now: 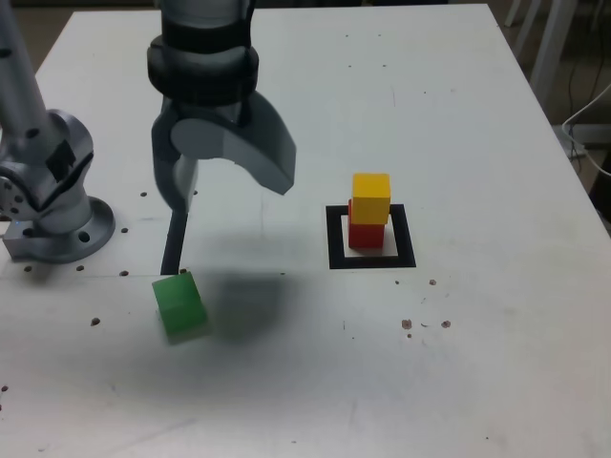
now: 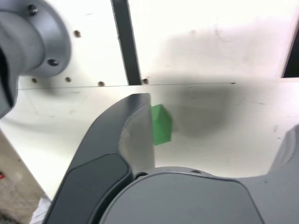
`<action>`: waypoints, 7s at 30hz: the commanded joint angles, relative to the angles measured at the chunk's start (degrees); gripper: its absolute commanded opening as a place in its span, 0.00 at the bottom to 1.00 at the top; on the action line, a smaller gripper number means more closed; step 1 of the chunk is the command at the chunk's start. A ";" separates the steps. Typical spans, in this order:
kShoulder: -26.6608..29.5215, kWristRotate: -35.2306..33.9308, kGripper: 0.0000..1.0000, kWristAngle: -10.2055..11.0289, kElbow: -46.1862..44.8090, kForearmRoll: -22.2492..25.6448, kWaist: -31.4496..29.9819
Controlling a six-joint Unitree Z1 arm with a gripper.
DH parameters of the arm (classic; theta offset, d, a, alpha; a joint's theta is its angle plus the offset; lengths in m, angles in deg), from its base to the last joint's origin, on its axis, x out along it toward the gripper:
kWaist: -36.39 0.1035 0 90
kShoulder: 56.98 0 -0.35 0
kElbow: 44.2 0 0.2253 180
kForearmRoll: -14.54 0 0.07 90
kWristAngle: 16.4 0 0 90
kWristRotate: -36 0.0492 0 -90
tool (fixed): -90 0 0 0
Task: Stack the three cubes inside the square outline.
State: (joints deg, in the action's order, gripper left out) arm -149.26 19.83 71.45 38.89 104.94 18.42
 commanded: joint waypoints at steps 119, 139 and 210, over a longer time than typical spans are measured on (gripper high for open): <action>-1.34 -13.52 0.18 6.16 3.27 -4.92 -1.84; -12.17 -2.62 0.18 9.60 25.40 3.98 2.10; -21.94 7.15 0.39 4.15 27.99 1.12 10.29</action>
State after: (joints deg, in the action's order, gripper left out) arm -170.90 26.84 75.72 67.00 106.19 28.52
